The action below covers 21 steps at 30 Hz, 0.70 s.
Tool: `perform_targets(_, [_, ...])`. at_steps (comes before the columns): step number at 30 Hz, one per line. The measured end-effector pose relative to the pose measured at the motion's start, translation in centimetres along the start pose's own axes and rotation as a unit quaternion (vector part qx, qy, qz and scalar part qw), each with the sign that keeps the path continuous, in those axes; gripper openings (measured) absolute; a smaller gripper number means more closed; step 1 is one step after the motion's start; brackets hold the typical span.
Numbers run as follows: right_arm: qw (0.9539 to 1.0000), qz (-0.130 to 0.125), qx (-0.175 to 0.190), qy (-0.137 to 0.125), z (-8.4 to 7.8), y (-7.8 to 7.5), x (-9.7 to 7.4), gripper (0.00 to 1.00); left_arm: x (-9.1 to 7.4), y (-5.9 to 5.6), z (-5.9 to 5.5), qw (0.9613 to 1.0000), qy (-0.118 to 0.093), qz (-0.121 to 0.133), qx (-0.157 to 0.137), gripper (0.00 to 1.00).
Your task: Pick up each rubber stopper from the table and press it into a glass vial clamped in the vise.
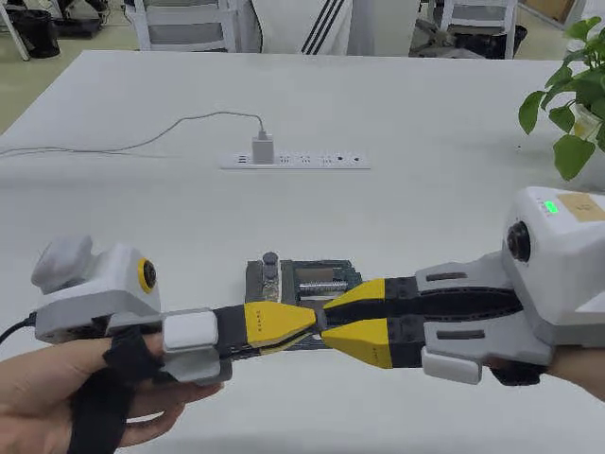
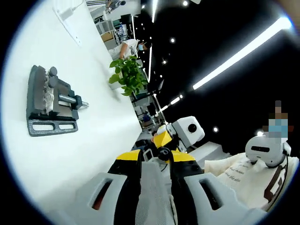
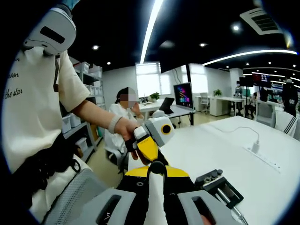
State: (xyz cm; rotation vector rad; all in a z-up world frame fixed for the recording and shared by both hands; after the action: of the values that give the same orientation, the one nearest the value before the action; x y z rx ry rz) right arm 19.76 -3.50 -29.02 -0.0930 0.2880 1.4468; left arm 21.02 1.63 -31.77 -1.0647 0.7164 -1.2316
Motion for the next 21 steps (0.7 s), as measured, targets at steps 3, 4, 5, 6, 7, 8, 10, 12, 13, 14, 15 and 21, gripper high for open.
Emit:
perform_targets(3, [0.9998,-0.010,0.007,0.018,-0.8,-0.6,-0.1,0.05,-0.1,0.5,-0.2,0.9987,0.004,0.017,0.048,0.38])
perform_targets(4, [0.9998,-0.009,0.007,0.019,-0.9,-0.6,-0.1,0.05,-0.1,0.7,-0.2,0.9978,0.004,0.026,0.062,0.49])
perform_targets(5, [0.9997,-0.009,0.012,0.021,-1.1,-0.6,-0.1,0.05,-0.2,1.0,-0.4,0.9961,0.011,0.039,0.078,0.56])
perform_targets(6, [0.9996,-0.009,0.014,0.024,-1.2,-0.7,0.0,0.05,-0.2,1.3,-0.5,0.9947,0.015,0.046,0.091,0.62])
perform_targets(7, [0.9995,-0.008,0.016,0.026,-1.4,-0.7,0.0,0.05,-0.3,1.4,-0.7,0.9934,0.020,0.051,0.101,0.67])
perform_targets(8, [0.9994,-0.010,0.018,0.029,-1.5,-0.7,0.1,0.05,-0.4,1.6,-0.9,0.9915,0.030,0.056,0.114,0.69])
perform_targets(10, [0.9990,-0.010,0.021,0.037,-1.9,-0.8,0.2,0.05,-0.5,1.9,-0.7,0.9884,0.025,0.067,0.134,0.72])
perform_targets(12, [0.9987,-0.011,0.024,0.045,-2.3,-0.8,0.3,0.05,-0.6,2.2,-0.4,0.9835,0.019,0.084,0.159,0.80])
perform_targets(13, [0.9985,-0.011,0.026,0.047,-2.4,-0.8,0.3,0.05,-0.7,2.5,-0.3,0.9802,0.019,0.092,0.174,0.85])
perform_targets(14, [0.9984,-0.011,0.027,0.049,-2.5,-0.8,0.3,0.05,-0.8,2.6,-0.1,0.9774,0.018,0.099,0.186,0.90])
perform_targets(15, [0.9983,-0.010,0.027,0.051,-2.7,-0.8,0.3,0.05,-1.0,3.0,0.1,0.9730,0.017,0.116,0.199,0.94])
perform_targets(21, [0.9977,-0.008,0.029,0.060,-3.1,-0.8,0.4,0.05,-2.1,4.4,0.5,0.9511,0.031,0.166,0.259,0.99])
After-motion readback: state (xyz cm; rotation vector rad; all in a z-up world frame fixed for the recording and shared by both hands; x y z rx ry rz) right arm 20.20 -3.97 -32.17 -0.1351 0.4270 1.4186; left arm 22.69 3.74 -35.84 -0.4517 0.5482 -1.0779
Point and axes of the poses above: the centre of the closed fingertips' face, and the gripper's own axes: x roughly forward along the fingers, y roughly to its left, z roughly out of its top, the point moved 3 cm from there along -x, roughly backward along the fingers, and after that the axes turned 2 degrees about -y, right-handed, at the moved point
